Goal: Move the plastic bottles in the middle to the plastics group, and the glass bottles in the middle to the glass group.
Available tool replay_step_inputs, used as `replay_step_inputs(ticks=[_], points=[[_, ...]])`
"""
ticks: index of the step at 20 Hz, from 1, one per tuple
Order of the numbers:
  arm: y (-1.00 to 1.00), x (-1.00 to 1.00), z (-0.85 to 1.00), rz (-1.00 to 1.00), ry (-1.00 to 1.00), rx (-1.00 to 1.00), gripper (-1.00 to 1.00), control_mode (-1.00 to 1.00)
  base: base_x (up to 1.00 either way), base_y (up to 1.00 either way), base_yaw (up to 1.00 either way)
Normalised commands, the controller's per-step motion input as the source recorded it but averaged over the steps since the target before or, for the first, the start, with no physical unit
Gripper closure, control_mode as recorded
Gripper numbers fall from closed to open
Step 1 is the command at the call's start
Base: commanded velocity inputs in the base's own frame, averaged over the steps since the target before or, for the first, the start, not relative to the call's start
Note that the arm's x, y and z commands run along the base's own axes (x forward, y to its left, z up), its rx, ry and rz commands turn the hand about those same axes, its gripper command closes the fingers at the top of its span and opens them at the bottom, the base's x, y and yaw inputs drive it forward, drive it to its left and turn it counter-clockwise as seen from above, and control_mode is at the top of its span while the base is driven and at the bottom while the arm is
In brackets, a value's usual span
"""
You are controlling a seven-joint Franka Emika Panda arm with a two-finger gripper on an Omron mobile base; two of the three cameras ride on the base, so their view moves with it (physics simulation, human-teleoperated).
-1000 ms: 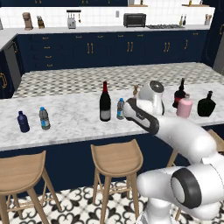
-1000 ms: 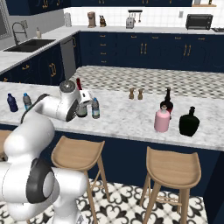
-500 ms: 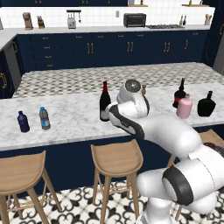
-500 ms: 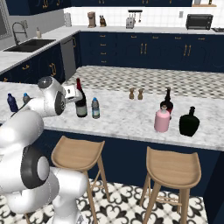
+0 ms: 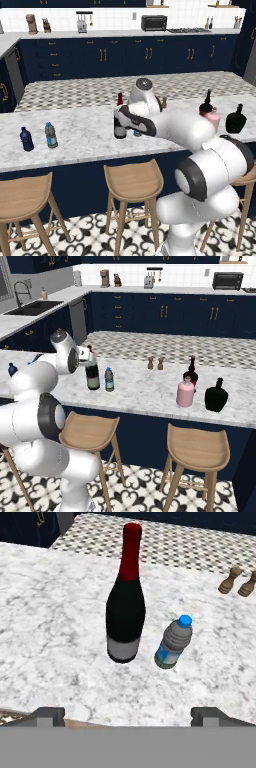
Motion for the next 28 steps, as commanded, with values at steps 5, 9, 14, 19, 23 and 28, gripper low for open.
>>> replay_step_inputs(ticks=[5,9,14,19,23,28], points=[[0.00,0.49,0.00,0.00,0.04,0.15,-1.00,-1.00,0.00,0.00,0.00],[0.09,0.48,0.00,0.00,0.01,0.07,-1.00,-1.00,0.00,0.00,0.00],[0.15,0.33,-0.24,0.00,0.00,0.00,-1.00,-1.00,0.00,0.00,0.00],[0.17,0.30,-0.20,0.00,0.00,0.00,-1.00,-1.00,0.00,0.00,0.00],[0.06,0.40,-0.20,0.00,0.00,-0.02,-1.00,-1.00,0.00,0.00,0.00],[0.00,0.26,-0.18,0.00,0.00,-0.02,-1.00,-1.00,0.00,0.00,0.00]])
